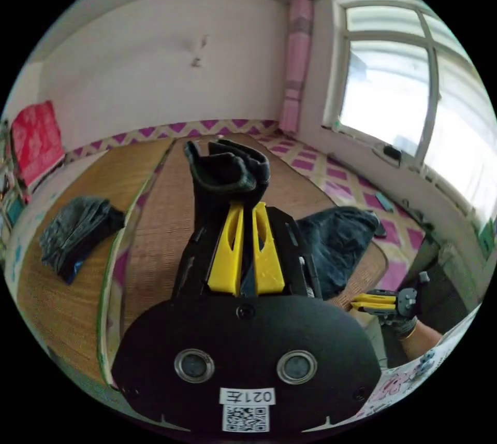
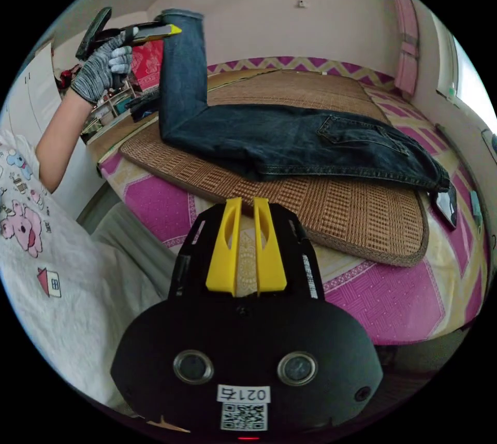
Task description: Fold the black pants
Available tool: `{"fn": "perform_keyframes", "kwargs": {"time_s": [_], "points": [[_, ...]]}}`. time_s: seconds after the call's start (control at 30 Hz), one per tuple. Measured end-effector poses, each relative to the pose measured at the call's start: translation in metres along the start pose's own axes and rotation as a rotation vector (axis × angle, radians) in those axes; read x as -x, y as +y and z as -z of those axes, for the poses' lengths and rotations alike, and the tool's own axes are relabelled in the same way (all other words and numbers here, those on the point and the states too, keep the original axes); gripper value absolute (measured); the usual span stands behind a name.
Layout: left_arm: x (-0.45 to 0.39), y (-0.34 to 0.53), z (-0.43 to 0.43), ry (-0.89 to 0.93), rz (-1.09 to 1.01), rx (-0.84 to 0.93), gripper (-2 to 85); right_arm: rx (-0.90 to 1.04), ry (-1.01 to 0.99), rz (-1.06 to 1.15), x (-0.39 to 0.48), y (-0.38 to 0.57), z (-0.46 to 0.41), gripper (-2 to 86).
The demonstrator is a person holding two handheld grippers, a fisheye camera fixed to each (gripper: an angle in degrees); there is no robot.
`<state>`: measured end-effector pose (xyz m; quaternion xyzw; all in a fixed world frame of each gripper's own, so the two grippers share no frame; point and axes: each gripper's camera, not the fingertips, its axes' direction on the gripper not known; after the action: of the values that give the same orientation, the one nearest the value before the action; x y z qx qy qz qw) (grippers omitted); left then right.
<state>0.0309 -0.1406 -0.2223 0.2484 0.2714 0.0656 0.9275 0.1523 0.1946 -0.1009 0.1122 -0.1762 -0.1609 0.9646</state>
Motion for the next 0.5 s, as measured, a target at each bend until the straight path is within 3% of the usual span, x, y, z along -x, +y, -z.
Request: {"fn": "perform_keyframes", "kwargs": {"time_s": [0.2, 0.33, 0.43, 0.5], "points": [[-0.152, 0.061, -0.182, 0.002, -0.169, 0.363, -0.7, -0.046, -0.043, -0.033, -0.027, 0.018, 0.008, 0.5], [-0.170, 0.075, -0.198, 0.025, -0.098, 0.342, -0.6, -0.062, -0.072, -0.050, -0.043, 0.025, 0.013, 0.0], [-0.194, 0.073, -0.198, -0.020, -0.152, 0.294, 0.0, -0.073, -0.106, -0.071, -0.057, 0.029, 0.016, -0.1], [-0.209, 0.084, -0.220, -0.029, -0.209, 0.359, 0.9, -0.074, -0.132, -0.080, -0.068, 0.032, 0.018, 0.1]]}}
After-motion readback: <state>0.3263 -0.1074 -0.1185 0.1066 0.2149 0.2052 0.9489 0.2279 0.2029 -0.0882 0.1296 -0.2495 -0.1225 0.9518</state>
